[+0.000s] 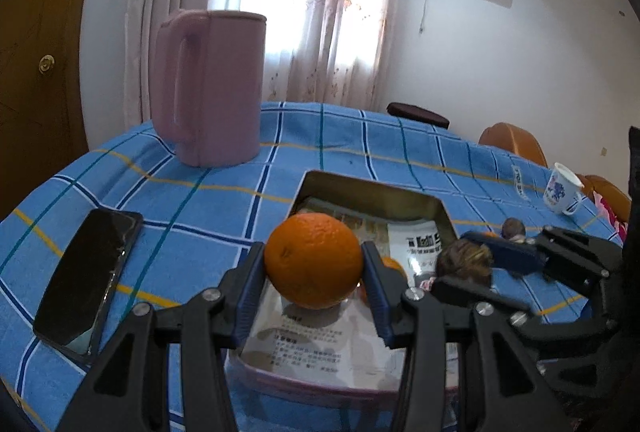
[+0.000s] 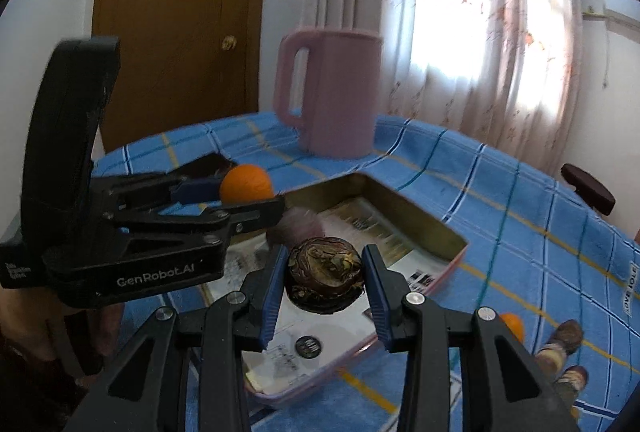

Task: Organize fruits
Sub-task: 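Lift both fruits, carry them over the tin and release them inside, then grasp a kiwi with the right tool while the left tool grasps a brown cylindrical item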

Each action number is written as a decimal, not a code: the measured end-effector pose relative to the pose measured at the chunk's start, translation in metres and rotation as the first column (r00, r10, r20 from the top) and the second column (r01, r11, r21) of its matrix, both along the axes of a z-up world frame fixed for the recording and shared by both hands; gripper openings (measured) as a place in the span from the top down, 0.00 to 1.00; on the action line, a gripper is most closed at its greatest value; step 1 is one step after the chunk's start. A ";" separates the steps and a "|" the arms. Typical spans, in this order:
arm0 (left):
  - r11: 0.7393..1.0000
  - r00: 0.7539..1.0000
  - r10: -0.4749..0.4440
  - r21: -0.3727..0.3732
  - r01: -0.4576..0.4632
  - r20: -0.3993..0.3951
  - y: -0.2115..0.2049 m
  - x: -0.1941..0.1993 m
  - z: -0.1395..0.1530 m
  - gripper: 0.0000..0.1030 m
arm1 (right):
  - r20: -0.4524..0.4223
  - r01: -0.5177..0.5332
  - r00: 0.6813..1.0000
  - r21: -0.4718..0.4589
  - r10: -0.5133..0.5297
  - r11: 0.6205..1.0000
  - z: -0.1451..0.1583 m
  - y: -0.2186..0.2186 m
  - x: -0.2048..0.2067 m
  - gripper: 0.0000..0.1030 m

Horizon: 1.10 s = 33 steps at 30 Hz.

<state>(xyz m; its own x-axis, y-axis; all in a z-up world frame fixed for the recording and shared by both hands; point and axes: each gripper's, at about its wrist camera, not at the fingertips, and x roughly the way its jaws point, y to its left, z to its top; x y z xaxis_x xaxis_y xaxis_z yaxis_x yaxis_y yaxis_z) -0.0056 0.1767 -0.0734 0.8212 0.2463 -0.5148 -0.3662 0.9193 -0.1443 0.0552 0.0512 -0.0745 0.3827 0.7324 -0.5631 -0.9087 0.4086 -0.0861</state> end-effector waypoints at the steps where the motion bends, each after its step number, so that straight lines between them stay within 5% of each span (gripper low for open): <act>1: 1.000 1.000 -0.003 0.000 0.003 -0.006 0.000 0.000 -0.001 0.53 | -0.014 -0.003 1.000 -0.021 0.003 1.000 -0.003 0.003 0.001 0.61; 9: 1.000 1.000 -0.001 0.024 0.002 -0.030 -0.004 0.002 -0.003 0.50 | -0.056 -0.021 0.998 -0.091 0.016 0.996 -0.017 0.009 0.002 0.61; 11: 0.999 1.000 0.003 0.035 -0.002 -0.030 -0.007 0.002 -0.001 0.45 | -0.047 -0.015 0.999 -0.085 0.011 0.996 -0.016 0.006 0.001 0.56; 13: 0.998 1.000 0.011 0.056 -0.010 -0.017 -0.012 0.000 0.002 0.29 | -0.043 -0.003 0.999 -0.070 0.000 0.998 -0.013 -0.001 0.003 0.49; 17: 0.998 1.000 -0.011 0.068 0.010 0.015 -0.022 -0.002 0.013 0.28 | -0.017 0.024 1.000 -0.038 -0.025 0.999 -0.004 -0.026 0.005 0.49; 23: 0.995 0.996 -0.071 0.074 0.067 0.057 -0.049 0.004 0.026 0.23 | 0.027 0.194 0.981 -0.012 -0.194 0.981 0.011 -0.101 0.030 0.49; 28: 0.985 0.986 -0.162 0.075 0.158 0.043 -0.083 0.021 0.026 0.21 | 0.028 0.391 0.920 -0.035 -0.390 0.920 0.012 -0.165 0.072 0.49; 33: 0.967 0.971 -0.240 0.084 0.239 0.003 -0.116 0.042 0.023 0.21 | -0.015 0.438 0.897 -0.094 -0.441 0.894 0.000 -0.190 0.095 0.49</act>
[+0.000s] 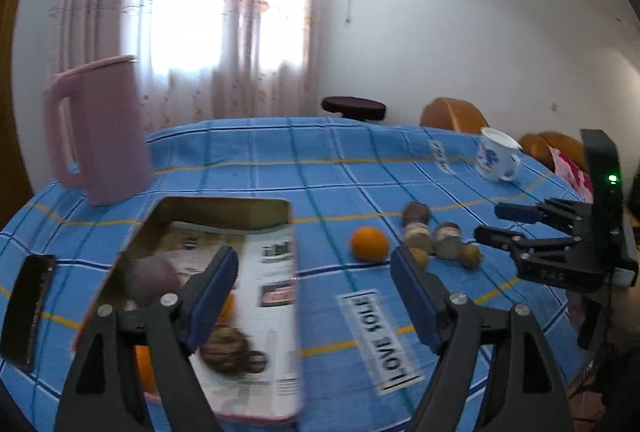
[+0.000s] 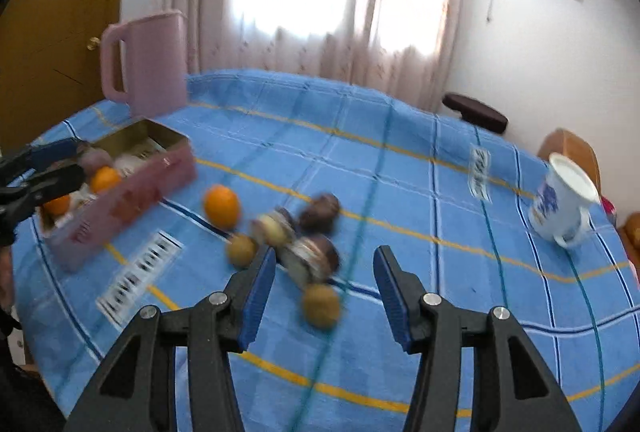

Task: Organize fruits
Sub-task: 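Grasp a kiwi with the right tool while the left tool grasps a brown cylindrical item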

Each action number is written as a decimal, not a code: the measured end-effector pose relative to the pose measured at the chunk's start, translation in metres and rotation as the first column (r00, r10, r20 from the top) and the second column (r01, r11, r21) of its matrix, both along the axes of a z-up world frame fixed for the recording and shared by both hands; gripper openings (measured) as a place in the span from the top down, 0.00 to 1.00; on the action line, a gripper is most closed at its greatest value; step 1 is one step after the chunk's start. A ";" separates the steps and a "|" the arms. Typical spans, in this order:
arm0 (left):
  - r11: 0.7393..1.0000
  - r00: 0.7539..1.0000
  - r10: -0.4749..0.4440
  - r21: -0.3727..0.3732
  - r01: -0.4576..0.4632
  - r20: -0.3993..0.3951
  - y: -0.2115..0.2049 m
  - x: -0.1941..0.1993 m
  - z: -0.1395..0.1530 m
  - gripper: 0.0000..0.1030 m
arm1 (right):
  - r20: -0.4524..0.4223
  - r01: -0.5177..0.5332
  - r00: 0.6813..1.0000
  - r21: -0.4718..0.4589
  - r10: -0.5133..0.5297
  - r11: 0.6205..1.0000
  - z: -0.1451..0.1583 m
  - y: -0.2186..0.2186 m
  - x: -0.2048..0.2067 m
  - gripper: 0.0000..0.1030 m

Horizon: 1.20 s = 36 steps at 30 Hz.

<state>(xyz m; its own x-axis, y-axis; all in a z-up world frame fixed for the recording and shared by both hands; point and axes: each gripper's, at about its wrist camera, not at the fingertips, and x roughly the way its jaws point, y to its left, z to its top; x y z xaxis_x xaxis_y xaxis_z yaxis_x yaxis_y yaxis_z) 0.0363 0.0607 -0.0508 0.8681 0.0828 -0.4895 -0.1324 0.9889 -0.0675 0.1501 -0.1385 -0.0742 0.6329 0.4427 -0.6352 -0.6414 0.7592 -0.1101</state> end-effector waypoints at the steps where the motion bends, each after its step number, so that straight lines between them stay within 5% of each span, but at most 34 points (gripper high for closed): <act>1: 1.000 1.000 -0.005 0.004 0.005 -0.003 -0.003 0.002 -0.001 0.21 | -0.023 -0.002 1.000 0.001 0.002 1.000 -0.004 -0.002 0.004 0.49; 10: 0.997 0.996 -0.075 0.013 0.075 -0.044 -0.033 0.024 -0.007 0.21 | -0.155 -0.045 0.987 -0.027 0.040 0.999 -0.029 0.005 0.024 0.63; 12: 0.996 0.995 -0.085 0.013 0.086 -0.053 -0.038 0.029 -0.008 0.21 | -0.181 -0.064 0.982 -0.031 0.057 0.997 -0.032 0.007 0.025 0.73; 23: 0.977 0.972 -0.207 0.021 0.210 -0.112 -0.090 0.075 -0.015 0.24 | -0.102 0.068 0.992 -0.015 -0.069 0.998 -0.021 -0.031 0.033 0.73; 30: 0.958 0.946 -0.258 0.073 0.276 -0.195 -0.126 0.112 -0.023 0.53 | -0.110 0.134 0.986 0.053 -0.128 0.990 -0.014 -0.059 0.043 0.73; 36: 0.948 0.927 -0.257 0.115 0.297 -0.274 -0.141 0.132 -0.035 0.52 | -0.107 0.138 0.986 0.072 -0.130 0.988 -0.013 -0.064 0.041 0.72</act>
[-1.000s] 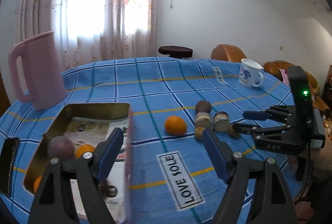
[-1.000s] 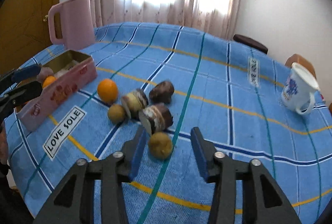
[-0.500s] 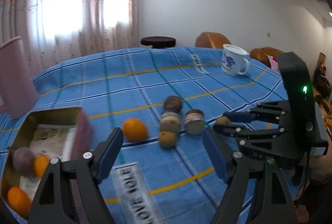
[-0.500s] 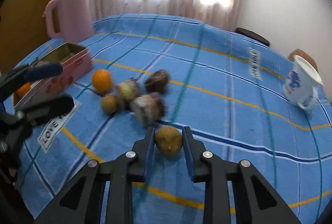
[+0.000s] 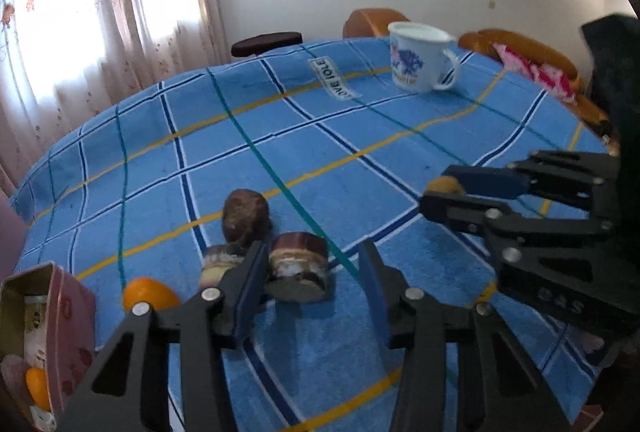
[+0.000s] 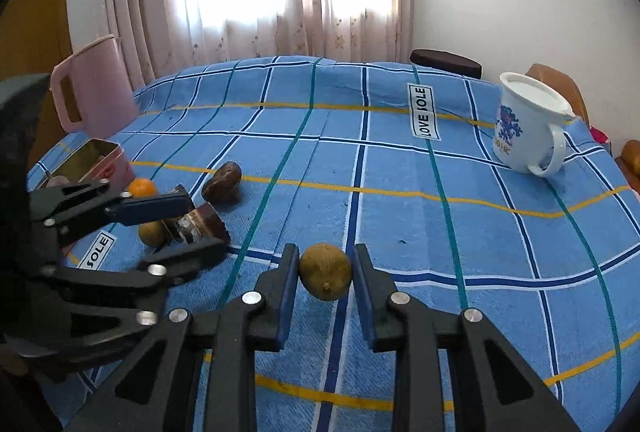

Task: Organize fruits

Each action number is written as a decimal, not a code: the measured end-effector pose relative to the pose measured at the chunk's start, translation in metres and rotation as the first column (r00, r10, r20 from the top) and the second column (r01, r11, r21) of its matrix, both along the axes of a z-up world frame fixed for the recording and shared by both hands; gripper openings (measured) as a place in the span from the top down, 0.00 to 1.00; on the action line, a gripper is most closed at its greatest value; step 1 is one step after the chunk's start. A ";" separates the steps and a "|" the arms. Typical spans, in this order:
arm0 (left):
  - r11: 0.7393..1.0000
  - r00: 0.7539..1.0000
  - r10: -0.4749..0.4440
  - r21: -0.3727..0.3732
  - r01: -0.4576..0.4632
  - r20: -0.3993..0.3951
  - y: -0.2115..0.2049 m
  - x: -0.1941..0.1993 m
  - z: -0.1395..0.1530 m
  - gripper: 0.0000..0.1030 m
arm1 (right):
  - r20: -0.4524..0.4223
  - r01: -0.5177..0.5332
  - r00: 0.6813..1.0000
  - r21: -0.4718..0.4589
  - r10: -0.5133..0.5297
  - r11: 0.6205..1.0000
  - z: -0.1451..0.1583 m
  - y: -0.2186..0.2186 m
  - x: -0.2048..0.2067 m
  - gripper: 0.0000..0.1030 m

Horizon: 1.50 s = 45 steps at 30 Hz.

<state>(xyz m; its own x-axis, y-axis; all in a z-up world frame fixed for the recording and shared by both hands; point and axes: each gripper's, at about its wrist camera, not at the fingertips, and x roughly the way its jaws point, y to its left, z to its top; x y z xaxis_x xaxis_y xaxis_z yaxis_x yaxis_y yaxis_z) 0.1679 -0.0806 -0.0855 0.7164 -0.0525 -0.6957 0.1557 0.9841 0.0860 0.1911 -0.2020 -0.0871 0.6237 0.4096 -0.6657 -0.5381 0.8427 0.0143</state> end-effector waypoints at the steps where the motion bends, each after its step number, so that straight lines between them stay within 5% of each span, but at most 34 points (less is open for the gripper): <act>1: 1.000 1.000 0.005 0.026 -0.005 -0.010 -0.002 0.004 -0.002 0.52 | 0.003 -0.002 1.000 -0.004 0.002 1.000 0.000 0.001 0.000 0.72; 6: 0.998 0.998 0.043 0.042 -0.041 -0.053 0.004 0.017 -0.008 0.53 | -0.001 -0.008 1.000 -0.020 0.007 1.000 -0.001 0.003 0.001 0.72; 13: 0.999 0.999 0.013 -0.034 -0.014 -0.032 0.009 0.009 -0.003 0.58 | 0.041 -0.006 0.999 0.009 0.005 1.000 0.004 -0.001 -0.007 0.72; 24: 0.990 0.995 0.018 -0.143 -0.005 0.094 0.023 -0.013 0.014 0.58 | 0.143 -0.048 0.989 0.061 0.039 0.997 0.017 -0.007 -0.025 0.72; 45: 0.991 0.961 0.050 -0.131 -0.015 0.271 0.025 -0.045 0.031 0.58 | 0.287 -0.103 0.956 0.126 0.063 0.987 0.031 -0.014 -0.051 0.73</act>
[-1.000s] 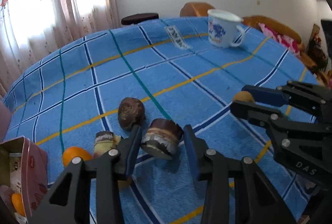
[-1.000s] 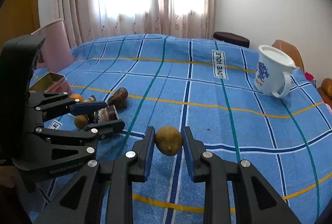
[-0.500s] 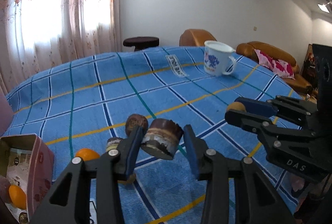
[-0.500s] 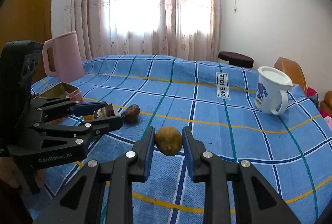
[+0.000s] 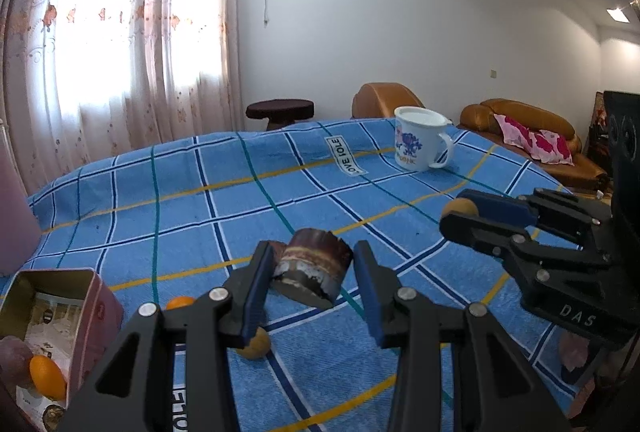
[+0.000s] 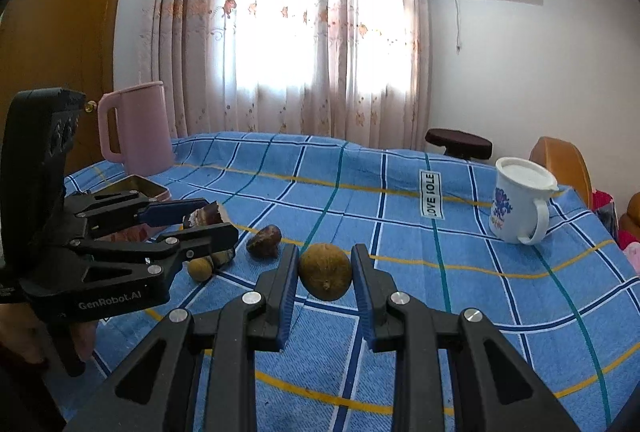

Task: Organize fruits

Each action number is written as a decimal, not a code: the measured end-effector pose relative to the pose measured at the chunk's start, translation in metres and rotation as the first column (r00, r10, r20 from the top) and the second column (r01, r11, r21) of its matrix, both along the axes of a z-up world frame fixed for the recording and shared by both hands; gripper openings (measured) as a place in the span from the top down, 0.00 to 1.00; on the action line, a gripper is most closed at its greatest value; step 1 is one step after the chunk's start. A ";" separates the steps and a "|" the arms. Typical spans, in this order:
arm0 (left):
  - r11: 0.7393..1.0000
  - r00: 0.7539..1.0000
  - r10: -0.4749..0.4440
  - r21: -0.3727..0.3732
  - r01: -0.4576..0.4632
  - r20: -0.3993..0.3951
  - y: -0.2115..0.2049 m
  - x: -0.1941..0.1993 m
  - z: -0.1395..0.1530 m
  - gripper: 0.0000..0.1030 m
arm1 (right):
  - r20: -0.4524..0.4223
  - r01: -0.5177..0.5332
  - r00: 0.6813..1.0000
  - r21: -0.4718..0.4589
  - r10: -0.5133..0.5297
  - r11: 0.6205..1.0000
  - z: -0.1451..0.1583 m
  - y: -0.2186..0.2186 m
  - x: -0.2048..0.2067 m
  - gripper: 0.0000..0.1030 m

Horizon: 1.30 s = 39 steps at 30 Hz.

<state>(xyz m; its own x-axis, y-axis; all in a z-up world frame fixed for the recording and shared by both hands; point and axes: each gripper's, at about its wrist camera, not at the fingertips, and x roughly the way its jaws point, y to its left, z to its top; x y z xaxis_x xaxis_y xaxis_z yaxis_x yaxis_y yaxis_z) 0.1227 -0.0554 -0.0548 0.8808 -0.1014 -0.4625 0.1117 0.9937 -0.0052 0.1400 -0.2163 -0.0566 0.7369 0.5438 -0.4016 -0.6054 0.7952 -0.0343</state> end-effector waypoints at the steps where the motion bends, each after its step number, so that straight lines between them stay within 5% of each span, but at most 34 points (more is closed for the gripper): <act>1: 1.000 1.000 0.000 0.001 0.000 0.004 0.000 -0.001 0.000 0.58 | 0.007 0.000 1.000 0.003 0.000 1.000 0.000 0.000 -0.001 0.73; 23: 0.999 0.995 0.033 -0.016 -0.032 0.095 0.009 -0.025 0.007 0.58 | 0.110 0.015 0.994 -0.008 -0.014 1.000 0.005 0.001 -0.018 0.73; 39: 0.998 0.993 0.047 -0.056 -0.041 0.104 0.029 -0.043 0.015 0.58 | 0.070 -0.064 0.996 0.006 0.063 0.998 0.006 0.037 -0.024 0.73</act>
<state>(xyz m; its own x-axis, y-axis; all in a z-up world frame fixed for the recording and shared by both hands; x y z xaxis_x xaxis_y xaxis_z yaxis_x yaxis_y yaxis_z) 0.0801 -0.0265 -0.0399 0.9285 -0.0835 -0.3618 0.0703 0.9963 -0.0495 0.1157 -0.1788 -0.0502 0.7268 0.5938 -0.3452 -0.6512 0.7555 -0.0717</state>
